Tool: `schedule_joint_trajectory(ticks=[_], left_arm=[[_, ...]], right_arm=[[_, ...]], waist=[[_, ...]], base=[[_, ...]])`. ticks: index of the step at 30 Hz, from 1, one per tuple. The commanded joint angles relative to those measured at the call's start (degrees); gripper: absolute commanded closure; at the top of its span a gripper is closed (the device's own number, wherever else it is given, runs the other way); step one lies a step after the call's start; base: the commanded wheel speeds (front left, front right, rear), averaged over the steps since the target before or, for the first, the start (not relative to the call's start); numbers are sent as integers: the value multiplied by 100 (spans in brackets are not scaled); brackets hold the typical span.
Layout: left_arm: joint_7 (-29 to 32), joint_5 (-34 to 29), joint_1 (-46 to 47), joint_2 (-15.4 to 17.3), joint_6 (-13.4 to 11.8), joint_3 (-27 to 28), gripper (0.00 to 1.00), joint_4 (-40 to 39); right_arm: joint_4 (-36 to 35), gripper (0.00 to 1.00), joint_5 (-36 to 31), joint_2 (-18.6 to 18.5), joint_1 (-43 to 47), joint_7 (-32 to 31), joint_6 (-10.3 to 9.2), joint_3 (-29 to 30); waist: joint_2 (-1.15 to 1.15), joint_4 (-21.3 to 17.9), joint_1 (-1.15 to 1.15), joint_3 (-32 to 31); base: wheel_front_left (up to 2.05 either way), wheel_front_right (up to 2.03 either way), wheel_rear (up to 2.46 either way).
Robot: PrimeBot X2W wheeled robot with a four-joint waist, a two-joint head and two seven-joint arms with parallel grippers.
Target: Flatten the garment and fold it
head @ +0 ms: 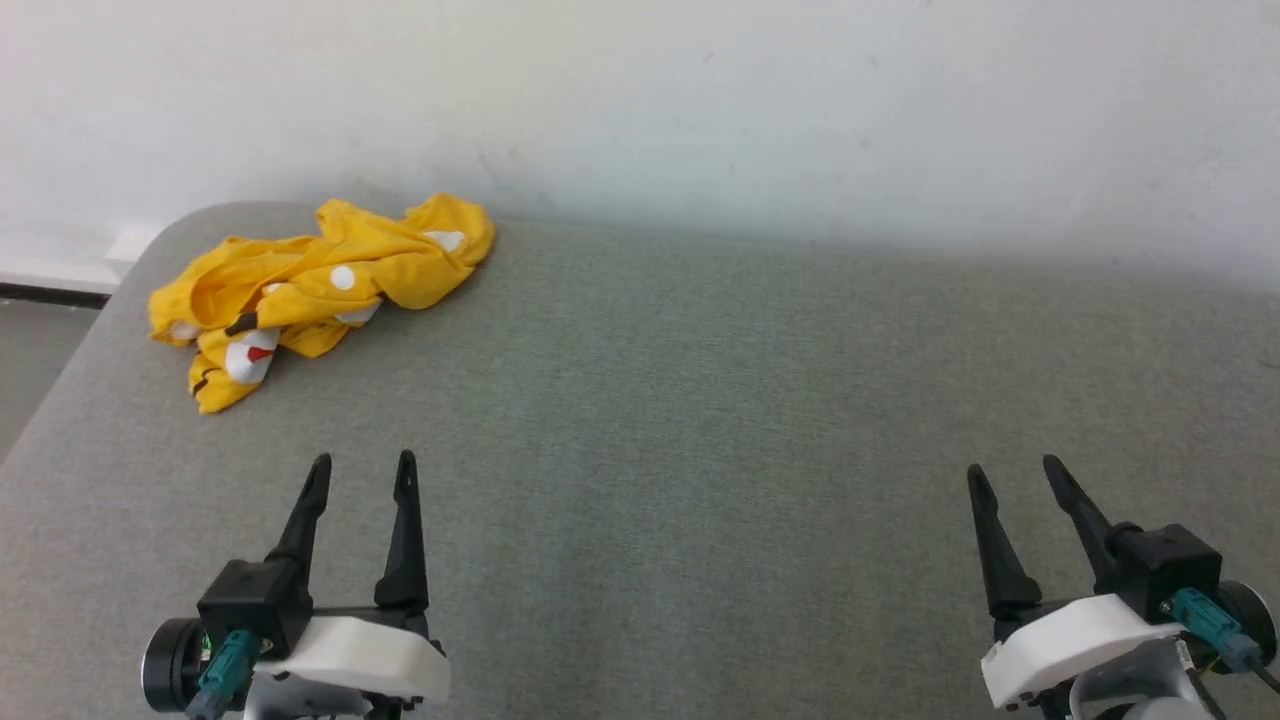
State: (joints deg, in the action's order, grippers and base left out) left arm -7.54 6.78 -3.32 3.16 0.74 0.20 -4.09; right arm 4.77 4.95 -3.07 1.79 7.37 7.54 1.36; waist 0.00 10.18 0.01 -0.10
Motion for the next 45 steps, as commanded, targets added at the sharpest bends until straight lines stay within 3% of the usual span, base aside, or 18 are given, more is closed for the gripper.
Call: schedule_joint_trajectory(ticks=[1, 29, 45], left_arm=[[-61, 62, -73, -15, 14, 22, 0, -41], [-384, 306, -306, -21, 64, 36, 0, -160], [-576, 521, -384, -25, 44, 35, 0, -247]], right_arm=[[38, 0, 40, 10, 63, 79, -3, -26], [299, 0, 227, 14, 106, 402, -4, -393], [396, 0, 164, 17, 66, 593, -5, -269]], waist=[[0, 157, 0, -36], [0, 1313, 0, -126], [0, 1609, 0, -85]], base=[[0, 0, 0], [0, 0, 0], [0, 0, 0]])
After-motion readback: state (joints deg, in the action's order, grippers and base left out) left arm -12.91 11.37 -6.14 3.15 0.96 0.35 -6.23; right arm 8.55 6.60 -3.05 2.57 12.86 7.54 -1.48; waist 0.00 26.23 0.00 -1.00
